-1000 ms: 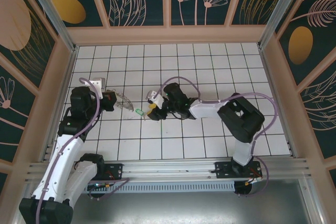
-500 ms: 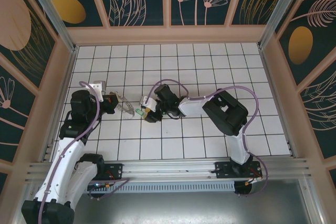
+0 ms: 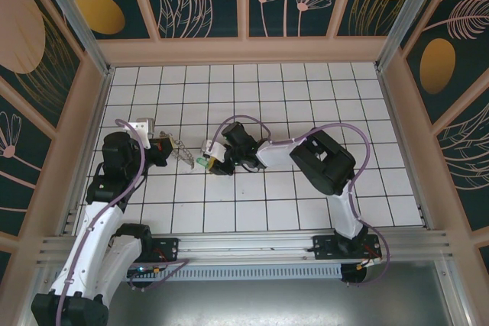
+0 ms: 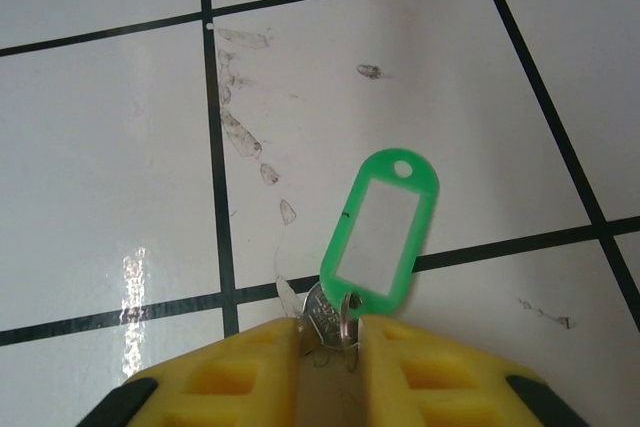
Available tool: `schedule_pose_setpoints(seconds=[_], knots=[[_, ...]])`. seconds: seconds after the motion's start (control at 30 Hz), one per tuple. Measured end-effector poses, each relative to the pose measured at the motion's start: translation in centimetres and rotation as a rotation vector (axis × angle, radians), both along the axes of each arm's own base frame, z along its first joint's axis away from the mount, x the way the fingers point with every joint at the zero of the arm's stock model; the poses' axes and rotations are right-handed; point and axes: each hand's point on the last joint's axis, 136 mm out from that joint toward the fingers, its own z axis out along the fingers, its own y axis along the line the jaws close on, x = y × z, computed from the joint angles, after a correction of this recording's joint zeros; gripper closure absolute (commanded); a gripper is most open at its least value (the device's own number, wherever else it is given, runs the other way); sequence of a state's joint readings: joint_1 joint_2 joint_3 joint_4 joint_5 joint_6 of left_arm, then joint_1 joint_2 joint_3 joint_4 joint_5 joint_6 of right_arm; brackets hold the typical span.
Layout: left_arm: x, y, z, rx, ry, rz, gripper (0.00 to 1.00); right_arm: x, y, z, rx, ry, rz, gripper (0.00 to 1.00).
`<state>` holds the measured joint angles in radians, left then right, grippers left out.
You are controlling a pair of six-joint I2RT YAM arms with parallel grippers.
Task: Put the keys on the keyring
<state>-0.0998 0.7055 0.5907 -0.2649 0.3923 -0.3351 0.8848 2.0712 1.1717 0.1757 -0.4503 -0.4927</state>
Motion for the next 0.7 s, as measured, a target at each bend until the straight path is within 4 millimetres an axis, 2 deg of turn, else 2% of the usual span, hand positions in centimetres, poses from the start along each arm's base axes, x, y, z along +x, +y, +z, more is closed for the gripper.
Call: schedule_pose_setpoints(seconds=[0.2,0.5,0.7], knots=[[-0.05,-0.07,-0.08,-0.002,0.002,-0.004,1.00,-0.03,0.02,-0.02,-0.001,-0.001,0.001,0.91],[-0.09,-0.08,-0.30,-0.002,0.007,-0.005,1.00,-0.10,0.08,0.00,0.001,-0.001,0.002,1.00],[-0.11,-0.12,-0.34,-0.003,0.008,-0.007,1.00,-0.39,0.03,-0.18,0.010,-0.002,0.000,1.00]])
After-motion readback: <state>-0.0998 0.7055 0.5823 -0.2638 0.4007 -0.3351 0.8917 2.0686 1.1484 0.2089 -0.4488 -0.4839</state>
